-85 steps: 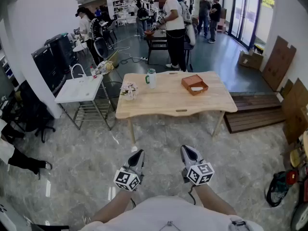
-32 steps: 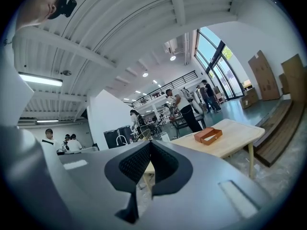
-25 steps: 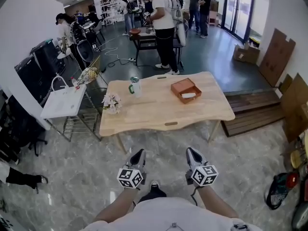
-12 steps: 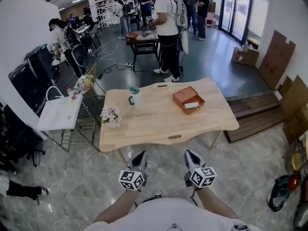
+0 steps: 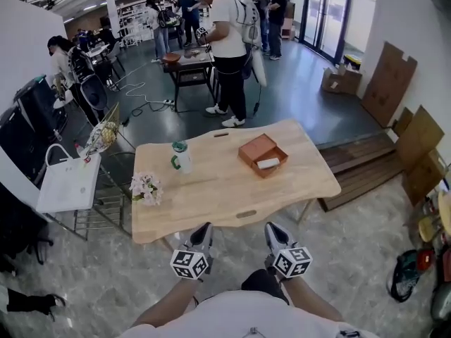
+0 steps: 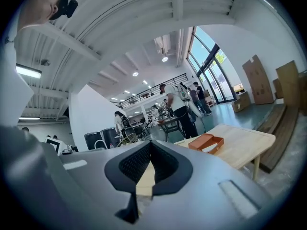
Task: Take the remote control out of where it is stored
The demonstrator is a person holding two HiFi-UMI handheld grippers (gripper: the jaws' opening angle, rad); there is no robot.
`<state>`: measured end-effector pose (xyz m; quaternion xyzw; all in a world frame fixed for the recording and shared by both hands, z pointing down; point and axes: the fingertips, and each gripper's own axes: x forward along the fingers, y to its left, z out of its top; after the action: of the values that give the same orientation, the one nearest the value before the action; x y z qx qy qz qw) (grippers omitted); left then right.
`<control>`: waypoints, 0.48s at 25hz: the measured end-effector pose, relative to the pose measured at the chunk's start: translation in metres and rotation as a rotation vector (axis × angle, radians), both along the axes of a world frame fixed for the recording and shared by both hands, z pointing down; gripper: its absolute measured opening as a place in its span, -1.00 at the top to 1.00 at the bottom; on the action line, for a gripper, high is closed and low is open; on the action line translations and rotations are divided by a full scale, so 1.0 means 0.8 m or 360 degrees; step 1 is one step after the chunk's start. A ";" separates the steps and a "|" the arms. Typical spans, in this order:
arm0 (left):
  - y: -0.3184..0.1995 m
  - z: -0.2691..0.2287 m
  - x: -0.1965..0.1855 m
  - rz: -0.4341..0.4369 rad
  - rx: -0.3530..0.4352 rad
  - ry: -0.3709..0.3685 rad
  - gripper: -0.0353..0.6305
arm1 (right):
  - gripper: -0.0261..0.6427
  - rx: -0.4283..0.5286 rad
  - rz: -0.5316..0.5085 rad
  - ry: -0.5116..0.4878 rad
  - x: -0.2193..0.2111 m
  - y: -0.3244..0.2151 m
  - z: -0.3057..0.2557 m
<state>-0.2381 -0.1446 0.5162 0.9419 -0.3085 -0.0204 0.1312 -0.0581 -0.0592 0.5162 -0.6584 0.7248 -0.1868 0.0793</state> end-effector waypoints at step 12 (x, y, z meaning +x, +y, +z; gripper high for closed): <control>-0.154 0.004 0.130 -0.0022 0.0044 -0.0045 0.89 | 0.84 0.0046 -0.0032 -0.0054 0.133 -0.174 0.018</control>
<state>-0.1345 -0.2680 0.5195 0.9417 -0.3165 -0.0121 0.1137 0.0482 -0.1986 0.5305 -0.6466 0.7326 -0.1882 0.0992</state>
